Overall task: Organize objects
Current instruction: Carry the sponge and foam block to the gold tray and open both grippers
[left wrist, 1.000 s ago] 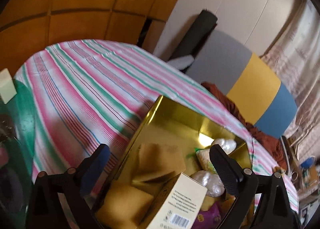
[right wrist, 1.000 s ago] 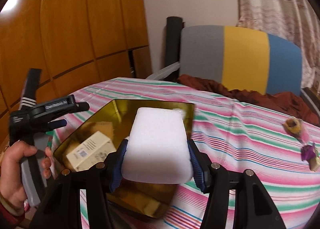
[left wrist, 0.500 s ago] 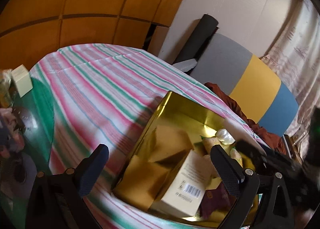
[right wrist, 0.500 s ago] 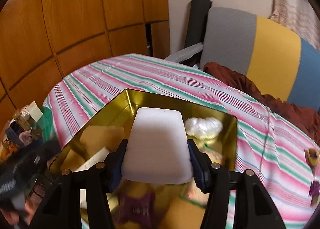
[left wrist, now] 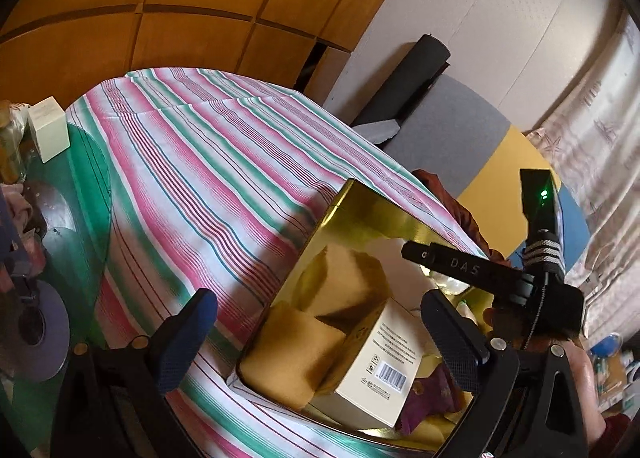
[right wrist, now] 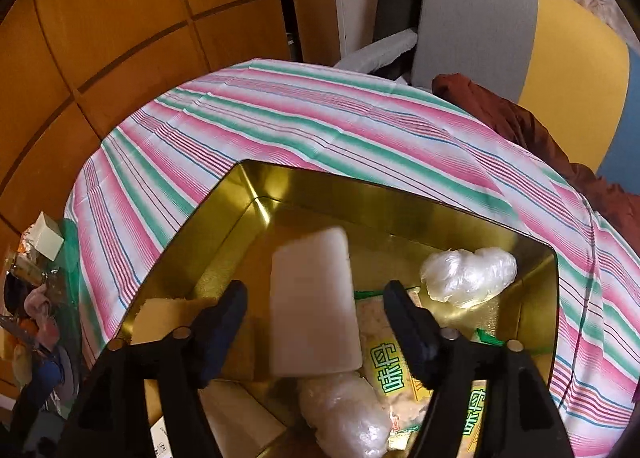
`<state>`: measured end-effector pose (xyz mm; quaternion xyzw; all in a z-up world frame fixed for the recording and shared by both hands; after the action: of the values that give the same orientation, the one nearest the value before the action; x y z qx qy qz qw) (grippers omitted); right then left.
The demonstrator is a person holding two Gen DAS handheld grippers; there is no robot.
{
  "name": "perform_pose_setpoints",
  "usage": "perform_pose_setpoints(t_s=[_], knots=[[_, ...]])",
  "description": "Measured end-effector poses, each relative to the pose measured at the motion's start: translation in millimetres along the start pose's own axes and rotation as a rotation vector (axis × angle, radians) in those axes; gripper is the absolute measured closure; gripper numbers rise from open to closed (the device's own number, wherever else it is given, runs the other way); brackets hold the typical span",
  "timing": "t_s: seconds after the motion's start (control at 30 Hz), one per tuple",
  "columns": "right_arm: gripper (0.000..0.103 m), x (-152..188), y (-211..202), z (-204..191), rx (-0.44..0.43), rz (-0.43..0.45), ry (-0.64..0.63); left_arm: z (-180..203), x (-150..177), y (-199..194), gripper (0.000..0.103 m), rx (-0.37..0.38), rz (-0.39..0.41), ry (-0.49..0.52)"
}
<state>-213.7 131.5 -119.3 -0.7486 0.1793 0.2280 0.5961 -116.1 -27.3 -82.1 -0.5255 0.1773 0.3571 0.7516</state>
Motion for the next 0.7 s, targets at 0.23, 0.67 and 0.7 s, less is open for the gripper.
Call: perform_pose_setpoints(t_s=[0.23, 0.67, 0.7], knots=[[0.028, 6.1, -44.2, 17.8, -0.008, 0.100, 0.054, 15.2, 8.7, -6.5, 0.001, 0.017, 0.006, 0.031], [0.028, 77.4, -145.9, 109.6, 0.139, 0.262, 0.167, 101.8, 60.3, -18.1, 0.001, 0.114, -0.043, 0.226], [0.028, 86.2, -152.8, 119.8, 0.156, 0.273, 0.181, 111.1, 66.4, -19.1, 0.001, 0.124, -0.050, 0.245]])
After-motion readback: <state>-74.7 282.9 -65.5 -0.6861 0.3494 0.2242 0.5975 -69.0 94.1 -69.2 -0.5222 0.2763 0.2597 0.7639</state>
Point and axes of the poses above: each gripper's, at about its wrist camera, not at the fingertips, and y roughly the way its jaws point, z to its right, x to its underside, the point moved 10 cm from there along y, roughly the way its jaws point, and after that the axes turned 5 degrees about -x, right-handed, at the moved point
